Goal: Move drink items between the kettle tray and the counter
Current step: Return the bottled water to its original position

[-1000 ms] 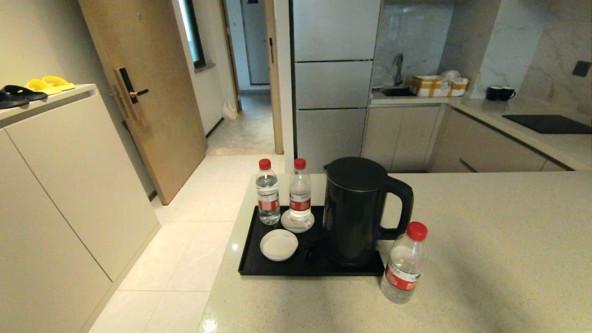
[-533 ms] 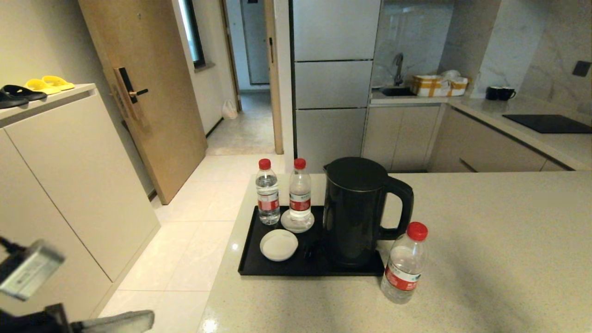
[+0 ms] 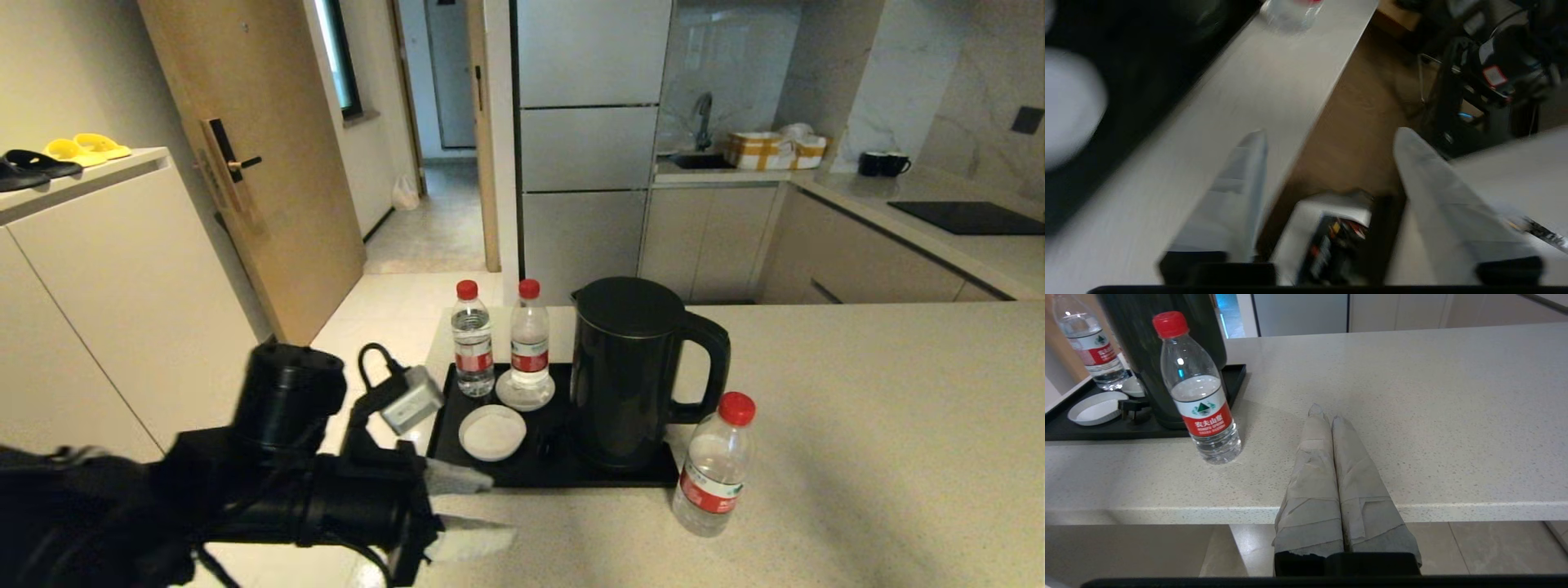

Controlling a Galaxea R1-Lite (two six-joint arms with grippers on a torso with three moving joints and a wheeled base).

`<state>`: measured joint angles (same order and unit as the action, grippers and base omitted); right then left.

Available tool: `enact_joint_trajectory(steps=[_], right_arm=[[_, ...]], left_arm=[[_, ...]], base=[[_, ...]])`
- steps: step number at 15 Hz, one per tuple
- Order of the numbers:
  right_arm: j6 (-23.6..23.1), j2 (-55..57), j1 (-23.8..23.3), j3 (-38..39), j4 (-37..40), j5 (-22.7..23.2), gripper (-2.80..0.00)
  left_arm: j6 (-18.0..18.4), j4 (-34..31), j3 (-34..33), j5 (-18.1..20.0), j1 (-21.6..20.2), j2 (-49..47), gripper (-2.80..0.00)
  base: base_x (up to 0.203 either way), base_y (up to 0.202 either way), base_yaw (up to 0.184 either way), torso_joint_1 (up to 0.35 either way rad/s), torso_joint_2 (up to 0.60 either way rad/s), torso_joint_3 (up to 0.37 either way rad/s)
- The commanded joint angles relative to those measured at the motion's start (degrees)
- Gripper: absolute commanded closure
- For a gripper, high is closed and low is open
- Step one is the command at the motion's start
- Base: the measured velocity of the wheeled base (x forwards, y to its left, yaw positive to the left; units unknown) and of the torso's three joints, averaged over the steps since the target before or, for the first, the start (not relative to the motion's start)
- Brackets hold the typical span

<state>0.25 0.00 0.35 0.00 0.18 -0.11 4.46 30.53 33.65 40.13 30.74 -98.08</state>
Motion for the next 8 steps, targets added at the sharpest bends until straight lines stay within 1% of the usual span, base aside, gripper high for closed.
enact_joint_trajectory(steps=[1,2,3,4,5,8], right_arm=[[0.02,0.05,0.00,0.09,-0.01,0.02,0.00],[0.02,0.09,0.00,0.09,-0.01,0.02,0.00],[0.02,0.08,0.00,0.09,-0.01,0.02,0.00],[0.02,0.09,0.00,0.09,-0.01,0.02,0.00],[0.02,0.00,0.00,0.09,-0.01,0.02,0.00],[0.02,0.05,0.00,0.09,-0.01,0.02,0.00]], left_arm=[[-2.10,20.81,2.39,-1.91,5.43,-18.43,-2.80],[-4.27,26.35,4.63,-5.13,7.92,-22.67,-2.80],[-6.20,30.01,8.96,-9.32,10.39,-25.90,-2.80],[-7.37,31.25,12.88,-11.97,12.25,-27.39,-2.80],[-8.03,30.56,16.07,-13.48,13.42,-28.08,-2.80],[-8.43,20.30,27.62,-14.83,14.55,-28.56,-2.80]], base=[[0.000,0.000,0.000,0.000,0.00,0.000],[0.000,0.000,0.000,0.000,0.00,0.000],[0.000,0.000,0.000,0.000,0.00,0.000],[0.000,0.000,0.000,0.000,0.00,0.000],[0.000,0.000,0.000,0.000,0.00,0.000],[0.000,0.000,0.000,0.000,0.00,0.000]])
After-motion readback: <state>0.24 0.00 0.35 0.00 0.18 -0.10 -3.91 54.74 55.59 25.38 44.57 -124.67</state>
